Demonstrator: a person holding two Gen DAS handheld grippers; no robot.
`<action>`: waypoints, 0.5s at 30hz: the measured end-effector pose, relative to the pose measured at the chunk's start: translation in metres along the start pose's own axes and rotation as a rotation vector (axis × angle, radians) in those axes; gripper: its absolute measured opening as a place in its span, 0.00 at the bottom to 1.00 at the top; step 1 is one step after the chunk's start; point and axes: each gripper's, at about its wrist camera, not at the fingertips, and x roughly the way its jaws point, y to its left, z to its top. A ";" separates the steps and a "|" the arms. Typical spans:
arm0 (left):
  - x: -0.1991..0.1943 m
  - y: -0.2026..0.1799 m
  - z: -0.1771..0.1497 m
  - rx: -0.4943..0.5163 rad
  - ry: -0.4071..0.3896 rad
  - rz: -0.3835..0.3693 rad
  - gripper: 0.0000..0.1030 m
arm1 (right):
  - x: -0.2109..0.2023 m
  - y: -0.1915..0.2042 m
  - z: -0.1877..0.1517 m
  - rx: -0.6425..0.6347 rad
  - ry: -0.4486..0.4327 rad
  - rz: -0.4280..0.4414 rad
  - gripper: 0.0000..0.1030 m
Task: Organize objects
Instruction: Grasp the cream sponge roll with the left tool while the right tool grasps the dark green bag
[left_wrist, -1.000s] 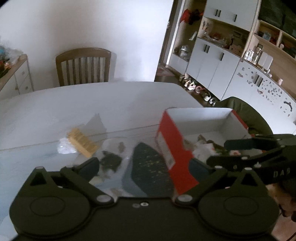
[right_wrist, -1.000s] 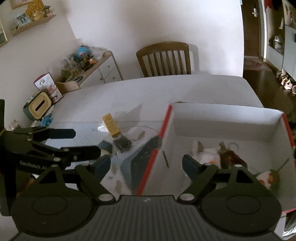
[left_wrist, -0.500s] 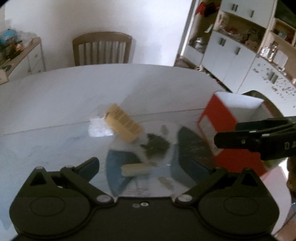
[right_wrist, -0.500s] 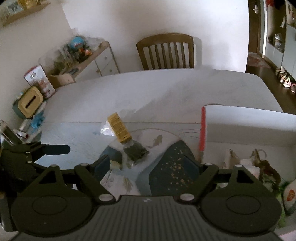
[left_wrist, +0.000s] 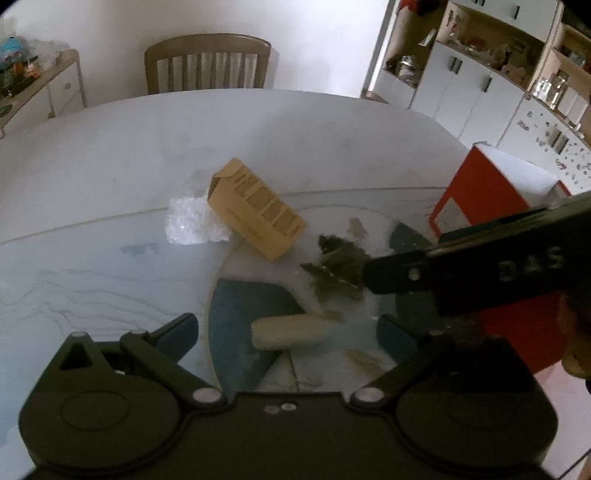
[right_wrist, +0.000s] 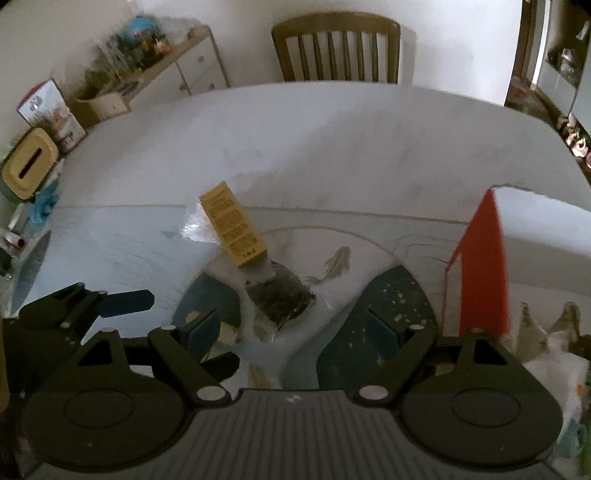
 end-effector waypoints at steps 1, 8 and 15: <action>0.001 0.000 -0.001 -0.001 -0.003 0.008 0.99 | 0.005 0.000 0.001 -0.001 0.009 -0.007 0.83; 0.011 -0.002 -0.007 0.011 0.006 0.021 0.87 | 0.037 0.000 0.002 -0.036 0.056 -0.035 0.83; 0.013 -0.009 -0.009 0.049 0.007 0.016 0.73 | 0.051 0.002 0.003 -0.064 0.072 -0.039 0.77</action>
